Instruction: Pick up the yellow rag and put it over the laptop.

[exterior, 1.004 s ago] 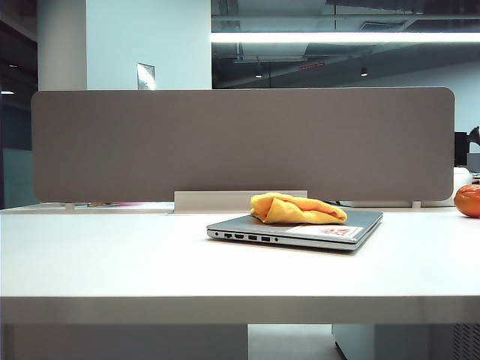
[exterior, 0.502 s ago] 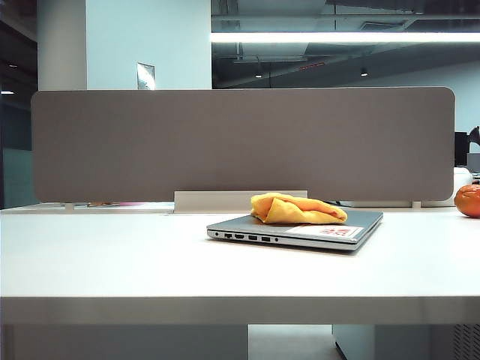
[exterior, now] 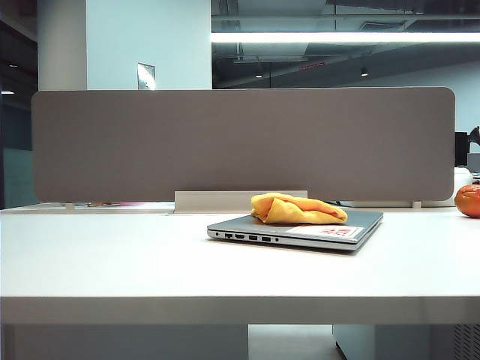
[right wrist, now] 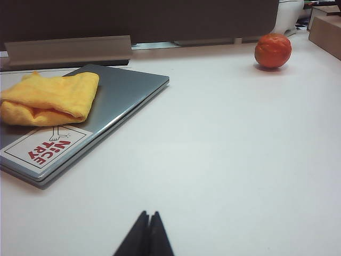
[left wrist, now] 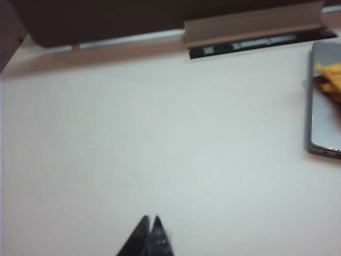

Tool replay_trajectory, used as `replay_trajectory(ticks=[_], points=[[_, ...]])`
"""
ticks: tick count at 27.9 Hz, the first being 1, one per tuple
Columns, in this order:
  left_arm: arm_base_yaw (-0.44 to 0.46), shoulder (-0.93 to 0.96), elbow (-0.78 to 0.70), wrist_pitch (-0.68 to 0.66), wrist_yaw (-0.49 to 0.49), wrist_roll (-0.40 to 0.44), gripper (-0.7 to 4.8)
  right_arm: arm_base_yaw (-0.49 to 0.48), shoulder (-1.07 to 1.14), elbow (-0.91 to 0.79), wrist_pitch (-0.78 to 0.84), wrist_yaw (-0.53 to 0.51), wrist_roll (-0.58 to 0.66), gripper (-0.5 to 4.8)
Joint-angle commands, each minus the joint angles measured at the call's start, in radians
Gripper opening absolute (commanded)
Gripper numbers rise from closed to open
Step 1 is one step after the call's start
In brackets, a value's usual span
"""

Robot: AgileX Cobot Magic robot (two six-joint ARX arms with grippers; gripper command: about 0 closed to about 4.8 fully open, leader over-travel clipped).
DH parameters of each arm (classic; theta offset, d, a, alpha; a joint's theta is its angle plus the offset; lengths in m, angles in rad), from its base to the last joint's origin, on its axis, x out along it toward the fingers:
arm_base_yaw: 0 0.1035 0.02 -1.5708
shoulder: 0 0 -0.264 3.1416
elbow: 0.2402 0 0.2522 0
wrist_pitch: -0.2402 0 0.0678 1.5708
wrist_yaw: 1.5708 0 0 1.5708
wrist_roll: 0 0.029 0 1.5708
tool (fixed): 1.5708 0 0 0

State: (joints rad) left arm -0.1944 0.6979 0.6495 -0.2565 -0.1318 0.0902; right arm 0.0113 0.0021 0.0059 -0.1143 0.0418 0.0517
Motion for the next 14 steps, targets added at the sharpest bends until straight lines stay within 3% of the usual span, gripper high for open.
replay_trajectory(ticks=[1, 7, 14], points=[[0.042, -0.069, -0.087, 0.111, 0.022, -0.024, -0.06, 0.0, -0.001, -0.004, 0.012, 0.001, 0.0, -0.06], [0.14, -0.251, -0.304, 0.26, 0.024, -0.064, -0.06, 0.0, -0.001, -0.004, 0.01, 0.002, 0.0, -0.06], [0.247, -0.426, -0.458, 0.311, 0.119, -0.083, -0.06, -0.001, -0.001, -0.004, 0.009, 0.002, 0.0, -0.06]])
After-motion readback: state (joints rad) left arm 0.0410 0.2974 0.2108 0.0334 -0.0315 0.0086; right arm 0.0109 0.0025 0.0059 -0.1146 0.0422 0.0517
